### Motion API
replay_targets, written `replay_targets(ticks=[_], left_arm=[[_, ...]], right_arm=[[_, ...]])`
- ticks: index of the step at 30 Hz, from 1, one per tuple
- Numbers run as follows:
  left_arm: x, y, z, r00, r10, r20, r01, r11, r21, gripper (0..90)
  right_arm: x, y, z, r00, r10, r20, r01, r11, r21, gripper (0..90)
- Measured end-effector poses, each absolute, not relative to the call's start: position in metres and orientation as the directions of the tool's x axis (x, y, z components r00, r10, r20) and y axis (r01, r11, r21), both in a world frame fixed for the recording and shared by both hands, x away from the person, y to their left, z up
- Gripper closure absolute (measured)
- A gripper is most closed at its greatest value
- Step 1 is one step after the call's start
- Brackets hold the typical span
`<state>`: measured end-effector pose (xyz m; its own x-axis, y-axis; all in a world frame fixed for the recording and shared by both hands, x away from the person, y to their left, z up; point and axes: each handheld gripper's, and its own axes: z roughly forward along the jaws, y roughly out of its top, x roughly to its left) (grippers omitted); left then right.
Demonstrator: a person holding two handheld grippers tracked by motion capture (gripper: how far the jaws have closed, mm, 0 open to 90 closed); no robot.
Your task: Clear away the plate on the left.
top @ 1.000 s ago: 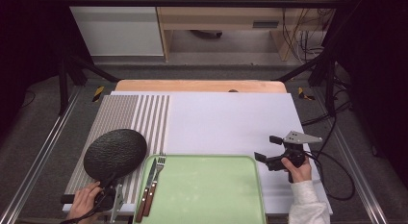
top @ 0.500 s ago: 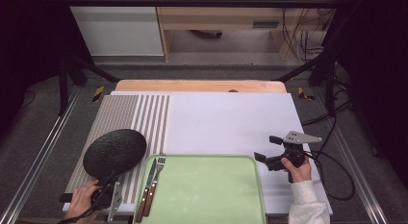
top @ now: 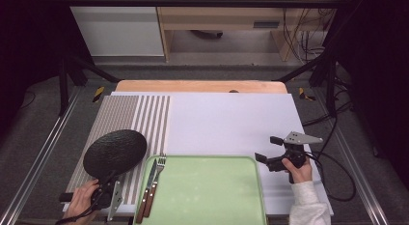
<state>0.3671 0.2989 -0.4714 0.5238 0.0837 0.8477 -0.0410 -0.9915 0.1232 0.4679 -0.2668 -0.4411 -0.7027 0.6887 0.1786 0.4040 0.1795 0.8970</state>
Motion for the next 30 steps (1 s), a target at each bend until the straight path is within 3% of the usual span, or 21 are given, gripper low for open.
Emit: replay_targets(ticks=[30], left_arm=[[0.371, 0.291, -0.458, 0.54, 0.09, 0.837, -0.016, -0.993, 0.117, 85.7]], right_arm=[[0.468, -0.267, -0.442, -0.702, 0.69, 0.175, 0.404, 0.183, 0.896, 1.2]])
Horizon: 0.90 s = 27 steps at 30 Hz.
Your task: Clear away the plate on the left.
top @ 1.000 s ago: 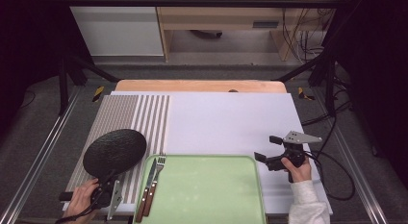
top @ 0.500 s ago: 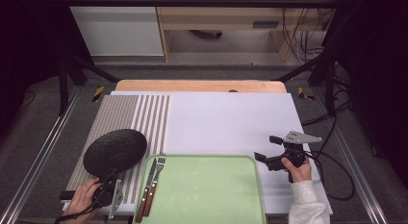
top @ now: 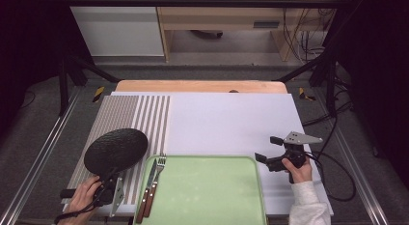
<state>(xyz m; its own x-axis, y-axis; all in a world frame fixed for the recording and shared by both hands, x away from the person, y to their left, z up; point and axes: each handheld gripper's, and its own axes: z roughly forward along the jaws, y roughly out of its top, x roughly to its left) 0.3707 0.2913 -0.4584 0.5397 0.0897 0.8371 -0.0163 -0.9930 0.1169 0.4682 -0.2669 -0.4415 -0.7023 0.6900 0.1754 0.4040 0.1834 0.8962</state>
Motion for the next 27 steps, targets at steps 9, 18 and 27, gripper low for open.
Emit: replay_targets(ticks=[9, 18, 27], left_arm=[[0.368, 0.281, -0.445, 0.523, 0.082, 0.848, -0.048, -0.991, 0.125, 85.7], [0.362, 0.266, -0.432, 0.52, 0.068, 0.851, -0.092, -0.987, 0.135, 85.5], [0.357, 0.257, -0.424, 0.52, 0.056, 0.852, -0.114, -0.984, 0.134, 85.4]], right_arm=[[0.468, -0.267, -0.441, -0.701, 0.691, 0.175, 0.404, 0.182, 0.896, 1.1], [0.468, -0.267, -0.441, -0.702, 0.69, 0.175, 0.404, 0.183, 0.896, 1.1], [0.468, -0.267, -0.441, -0.702, 0.69, 0.174, 0.404, 0.185, 0.896, 1.1]])
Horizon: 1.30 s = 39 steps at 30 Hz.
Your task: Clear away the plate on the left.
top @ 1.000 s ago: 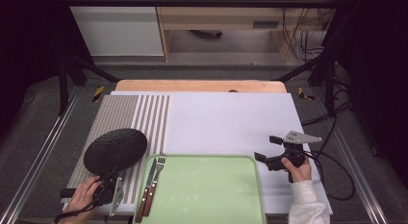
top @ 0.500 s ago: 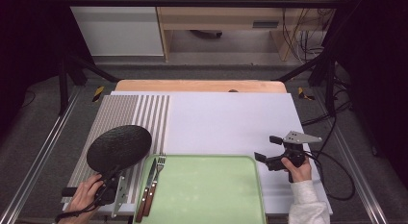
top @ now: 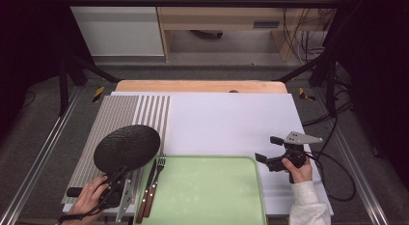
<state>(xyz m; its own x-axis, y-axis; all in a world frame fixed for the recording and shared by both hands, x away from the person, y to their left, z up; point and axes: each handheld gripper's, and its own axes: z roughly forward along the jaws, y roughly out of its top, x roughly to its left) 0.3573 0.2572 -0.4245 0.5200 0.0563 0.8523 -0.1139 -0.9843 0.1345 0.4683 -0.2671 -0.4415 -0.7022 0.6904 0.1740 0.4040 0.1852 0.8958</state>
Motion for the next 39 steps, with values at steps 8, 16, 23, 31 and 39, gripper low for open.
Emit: replay_targets(ticks=[8, 16, 23, 31, 39], left_arm=[[0.357, 0.245, -0.419, 0.521, 0.049, 0.852, -0.146, -0.978, 0.146, 85.2], [0.356, 0.23, -0.413, 0.514, 0.032, 0.857, -0.179, -0.973, 0.144, 85.1], [0.352, 0.214, -0.405, 0.508, 0.013, 0.861, -0.225, -0.963, 0.147, 85.1], [0.347, 0.202, -0.401, 0.513, 0.002, 0.859, -0.254, -0.955, 0.154, 84.8], [0.342, 0.191, -0.399, 0.508, -0.011, 0.861, -0.286, -0.945, 0.156, 84.6]], right_arm=[[0.468, -0.267, -0.441, -0.702, 0.691, 0.174, 0.404, 0.185, 0.896, 1.1], [0.468, -0.267, -0.442, -0.702, 0.691, 0.173, 0.403, 0.185, 0.896, 1.1], [0.468, -0.268, -0.441, -0.703, 0.69, 0.173, 0.402, 0.185, 0.897, 1.1], [0.468, -0.267, -0.442, -0.703, 0.69, 0.175, 0.404, 0.185, 0.896, 1.1], [0.468, -0.268, -0.442, -0.702, 0.691, 0.173, 0.403, 0.185, 0.896, 1.1]])
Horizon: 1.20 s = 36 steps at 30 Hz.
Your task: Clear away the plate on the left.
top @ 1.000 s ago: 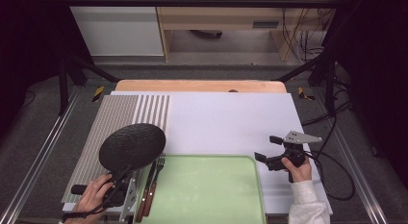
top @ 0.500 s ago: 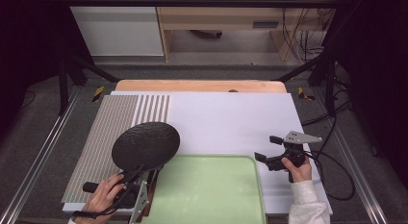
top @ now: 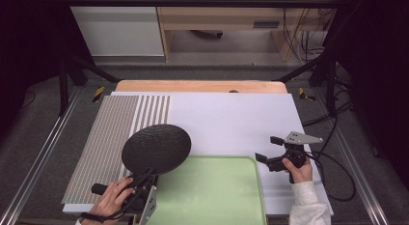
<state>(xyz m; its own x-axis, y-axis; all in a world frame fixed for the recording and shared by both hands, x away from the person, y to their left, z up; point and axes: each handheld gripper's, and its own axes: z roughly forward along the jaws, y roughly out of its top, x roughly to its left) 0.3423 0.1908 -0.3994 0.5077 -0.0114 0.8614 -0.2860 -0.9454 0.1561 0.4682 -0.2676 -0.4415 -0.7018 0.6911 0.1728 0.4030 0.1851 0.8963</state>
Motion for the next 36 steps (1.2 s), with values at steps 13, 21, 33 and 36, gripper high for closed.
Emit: replay_targets(ticks=[13, 21, 33, 36], left_arm=[[0.328, 0.17, -0.4, 0.514, -0.042, 0.857, -0.346, -0.924, 0.162, 84.2], [0.322, 0.159, -0.402, 0.526, -0.054, 0.849, -0.364, -0.916, 0.168, 84.1], [0.313, 0.143, -0.408, 0.545, -0.088, 0.834, -0.402, -0.9, 0.168, 84.0], [0.311, 0.141, -0.409, 0.549, -0.097, 0.83, -0.407, -0.898, 0.164, 84.0]], right_arm=[[0.468, -0.268, -0.441, -0.704, 0.689, 0.174, 0.4, 0.182, 0.898, 1.1], [0.468, -0.268, -0.441, -0.704, 0.689, 0.174, 0.4, 0.182, 0.898, 1.1], [0.468, -0.268, -0.441, -0.704, 0.688, 0.176, 0.403, 0.182, 0.897, 1.1], [0.468, -0.267, -0.441, -0.703, 0.689, 0.175, 0.403, 0.184, 0.896, 1.1]])
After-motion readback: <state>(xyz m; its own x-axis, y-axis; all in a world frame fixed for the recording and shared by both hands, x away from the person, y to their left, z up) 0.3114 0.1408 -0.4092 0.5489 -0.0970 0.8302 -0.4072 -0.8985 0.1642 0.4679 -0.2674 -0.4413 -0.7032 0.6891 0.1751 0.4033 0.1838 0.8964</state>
